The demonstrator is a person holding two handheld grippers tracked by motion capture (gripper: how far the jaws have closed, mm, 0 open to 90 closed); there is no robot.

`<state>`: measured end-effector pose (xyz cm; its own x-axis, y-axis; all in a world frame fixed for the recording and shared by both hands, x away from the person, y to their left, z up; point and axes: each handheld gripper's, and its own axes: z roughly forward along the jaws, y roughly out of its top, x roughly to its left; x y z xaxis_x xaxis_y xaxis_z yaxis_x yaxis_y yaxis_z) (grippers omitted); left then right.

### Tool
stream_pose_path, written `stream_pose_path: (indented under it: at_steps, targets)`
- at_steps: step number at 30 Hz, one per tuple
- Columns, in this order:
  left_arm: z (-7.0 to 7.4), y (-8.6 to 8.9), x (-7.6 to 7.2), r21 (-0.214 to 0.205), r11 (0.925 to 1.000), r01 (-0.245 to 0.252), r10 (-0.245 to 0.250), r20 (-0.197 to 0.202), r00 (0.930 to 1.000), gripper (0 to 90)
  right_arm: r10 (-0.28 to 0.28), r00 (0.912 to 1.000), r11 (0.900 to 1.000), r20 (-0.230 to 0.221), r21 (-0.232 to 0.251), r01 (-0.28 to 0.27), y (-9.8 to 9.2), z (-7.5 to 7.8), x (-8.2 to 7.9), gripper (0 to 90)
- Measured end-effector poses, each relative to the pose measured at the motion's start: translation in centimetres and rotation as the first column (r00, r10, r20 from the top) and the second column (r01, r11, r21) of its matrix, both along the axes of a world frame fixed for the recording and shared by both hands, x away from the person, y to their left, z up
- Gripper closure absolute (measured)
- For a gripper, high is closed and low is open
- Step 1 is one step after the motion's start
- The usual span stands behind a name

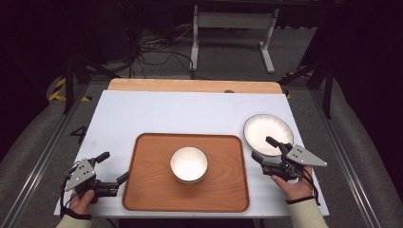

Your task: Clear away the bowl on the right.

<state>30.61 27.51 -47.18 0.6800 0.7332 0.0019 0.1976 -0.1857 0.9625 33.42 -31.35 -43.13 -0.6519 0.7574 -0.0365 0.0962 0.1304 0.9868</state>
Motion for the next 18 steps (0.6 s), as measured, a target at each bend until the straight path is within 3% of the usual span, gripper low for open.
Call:
stream_pose_path:
  at_steps: [18]
  targets:
    - [0.0,0.0,0.0,0.001,1.0000,0.001,-0.001,0.001,1.0000,0.2,-0.021,0.9996,0.9998,-0.019,0.002,0.021,-0.5,-2.2,-0.3,18.9]
